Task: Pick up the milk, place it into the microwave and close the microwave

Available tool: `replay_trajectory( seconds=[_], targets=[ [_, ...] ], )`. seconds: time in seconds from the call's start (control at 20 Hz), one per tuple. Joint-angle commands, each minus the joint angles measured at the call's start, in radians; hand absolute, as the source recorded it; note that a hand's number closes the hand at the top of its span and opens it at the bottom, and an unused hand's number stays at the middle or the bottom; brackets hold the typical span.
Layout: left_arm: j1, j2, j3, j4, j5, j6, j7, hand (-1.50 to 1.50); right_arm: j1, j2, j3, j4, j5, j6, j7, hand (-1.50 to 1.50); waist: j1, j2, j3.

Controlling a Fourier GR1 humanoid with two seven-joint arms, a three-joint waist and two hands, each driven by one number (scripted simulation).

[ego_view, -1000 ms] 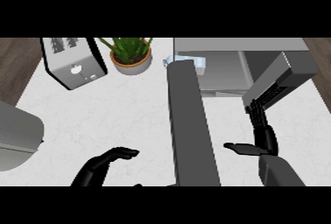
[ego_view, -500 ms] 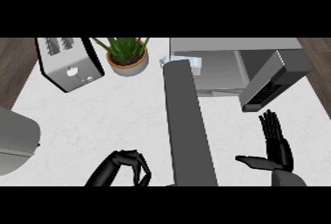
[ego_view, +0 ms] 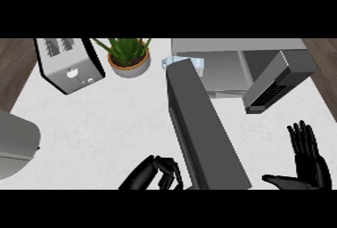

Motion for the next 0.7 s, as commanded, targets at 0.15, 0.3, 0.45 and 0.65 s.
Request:
replay_trajectory(
  seconds=[0.15, 0.3, 0.45, 0.65],
  targets=[
    [-0.182, -0.074, -0.158, 0.224, 0.08, 0.155, -0.01, 1.5, 0.182, -0.039, 0.01, -0.348, -0.131, 0.133, 0.134, -1.5, -0.006, 0.007, 0.0],
    [-0.292, -0.075, -0.231, 0.288, 0.192, 0.216, -0.015, 1.5, 0.205, -0.052, 0.008, -0.423, -0.189, 0.166, 0.172, -1.5, -0.019, 0.01, -0.001],
    [-0.35, -0.075, -0.326, 0.326, 0.257, 0.303, 0.01, 1.5, 0.236, -0.058, 0.033, -0.516, -0.211, 0.182, 0.203, -1.5, -0.046, 0.013, -0.002],
    [-0.484, -0.075, -0.378, 0.338, 0.337, 0.393, 0.055, 1.5, 0.235, -0.079, 0.046, -0.569, -0.234, 0.186, 0.257, -1.5, -0.076, 0.018, -0.003]
  ],
)
